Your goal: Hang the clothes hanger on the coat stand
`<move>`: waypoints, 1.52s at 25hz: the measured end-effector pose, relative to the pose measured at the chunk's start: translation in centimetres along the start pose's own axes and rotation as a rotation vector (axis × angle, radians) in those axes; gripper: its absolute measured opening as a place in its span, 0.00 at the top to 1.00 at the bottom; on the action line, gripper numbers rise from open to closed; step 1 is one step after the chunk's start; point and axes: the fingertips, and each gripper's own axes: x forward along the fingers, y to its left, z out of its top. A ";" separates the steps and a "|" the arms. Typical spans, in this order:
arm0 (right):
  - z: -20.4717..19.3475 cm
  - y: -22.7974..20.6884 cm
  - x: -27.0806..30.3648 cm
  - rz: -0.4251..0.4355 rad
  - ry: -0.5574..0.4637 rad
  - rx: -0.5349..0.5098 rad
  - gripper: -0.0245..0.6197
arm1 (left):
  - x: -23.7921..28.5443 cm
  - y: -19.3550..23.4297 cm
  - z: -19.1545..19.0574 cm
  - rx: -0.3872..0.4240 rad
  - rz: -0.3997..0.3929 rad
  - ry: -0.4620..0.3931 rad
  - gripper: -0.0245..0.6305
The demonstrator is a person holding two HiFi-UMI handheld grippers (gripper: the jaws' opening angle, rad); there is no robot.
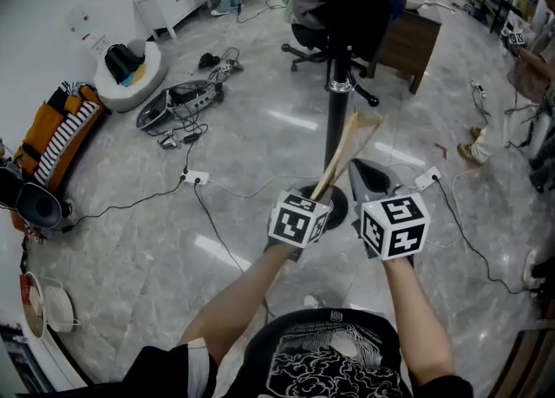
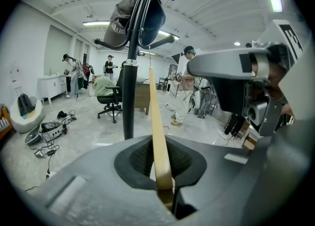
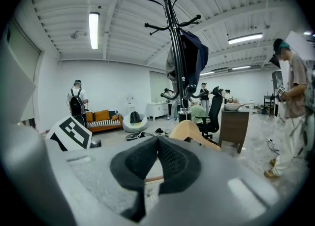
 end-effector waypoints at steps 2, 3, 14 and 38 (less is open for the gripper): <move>-0.2 0.1 0.0 -0.002 0.003 0.001 0.96 | 0.0 0.1 -0.1 -0.002 0.002 -0.002 0.93; -0.2 0.1 -0.1 -0.002 0.003 0.002 0.96 | 0.0 0.1 -0.1 -0.003 0.004 -0.003 0.93; -0.4 0.4 -0.2 0.004 0.014 0.013 0.96 | -0.4 0.6 0.4 0.003 0.019 -0.018 0.93; -1.3 -1.1 -0.1 0.018 0.031 0.016 0.96 | 0.2 2.3 0.1 -0.046 0.074 -0.012 0.81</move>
